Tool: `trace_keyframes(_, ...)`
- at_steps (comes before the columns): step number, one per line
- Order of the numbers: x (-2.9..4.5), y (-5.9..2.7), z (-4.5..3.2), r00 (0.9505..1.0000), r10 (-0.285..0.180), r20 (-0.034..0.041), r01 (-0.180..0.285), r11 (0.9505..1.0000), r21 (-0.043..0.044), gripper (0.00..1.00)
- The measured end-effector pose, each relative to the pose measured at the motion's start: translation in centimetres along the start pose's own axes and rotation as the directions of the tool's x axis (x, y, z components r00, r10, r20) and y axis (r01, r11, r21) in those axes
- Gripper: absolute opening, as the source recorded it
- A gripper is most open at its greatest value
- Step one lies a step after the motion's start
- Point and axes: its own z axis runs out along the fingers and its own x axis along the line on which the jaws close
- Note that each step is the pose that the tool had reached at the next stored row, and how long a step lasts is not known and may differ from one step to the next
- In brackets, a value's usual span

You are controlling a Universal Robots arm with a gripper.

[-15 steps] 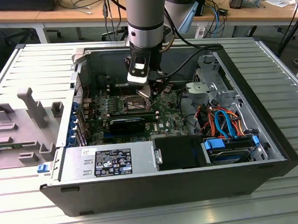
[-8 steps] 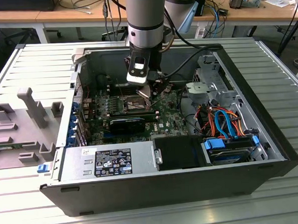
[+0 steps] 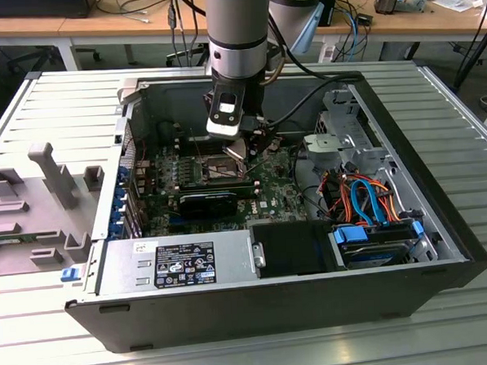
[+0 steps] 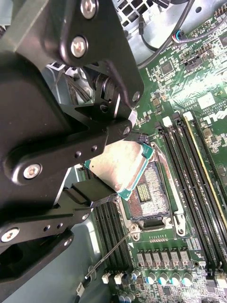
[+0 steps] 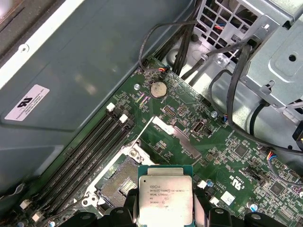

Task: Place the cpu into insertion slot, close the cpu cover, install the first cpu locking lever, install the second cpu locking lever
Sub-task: 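Place the cpu into insertion slot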

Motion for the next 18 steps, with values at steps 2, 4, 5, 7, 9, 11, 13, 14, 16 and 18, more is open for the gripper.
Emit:
trace_keyframes(2,0.00,0.00,0.00,1.0000,0.001,0.0002,-0.001,1.0000,0.0000,0.55)
trace_keyframes(4,0.00,0.00,0.01,1.0000,0.002,0.0003,-0.002,1.0000,-0.0001,0.55)
trace_keyframes(5,0.00,0.00,0.01,1.0000,0.003,0.0003,-0.003,1.0000,-0.0001,0.55)
trace_keyframes(7,0.00,0.00,0.01,1.0000,0.005,0.0005,-0.005,1.0000,0.0000,0.55)
trace_keyframes(9,0.00,0.00,0.02,1.0000,0.007,0.0007,-0.007,1.0000,-0.0001,0.55)
trace_keyframes(11,0.00,0.00,0.02,0.9999,0.011,0.0010,-0.011,0.9999,-0.0002,0.55)
trace_keyframes(13,0.00,0.00,0.03,0.9999,0.016,0.0015,-0.016,0.9999,-0.0003,0.55)
trace_keyframes(14,0.00,0.00,0.03,0.9998,0.020,0.0018,-0.020,0.9998,-0.0004,0.55)
trace_keyframes(16,0.00,0.00,0.03,0.9997,0.024,0.0021,-0.024,0.9997,-0.0005,0.55)
trace_keyframes(18,0.00,0.00,0.03,0.9996,0.029,0.0025,-0.029,0.9996,-0.0005,0.55)
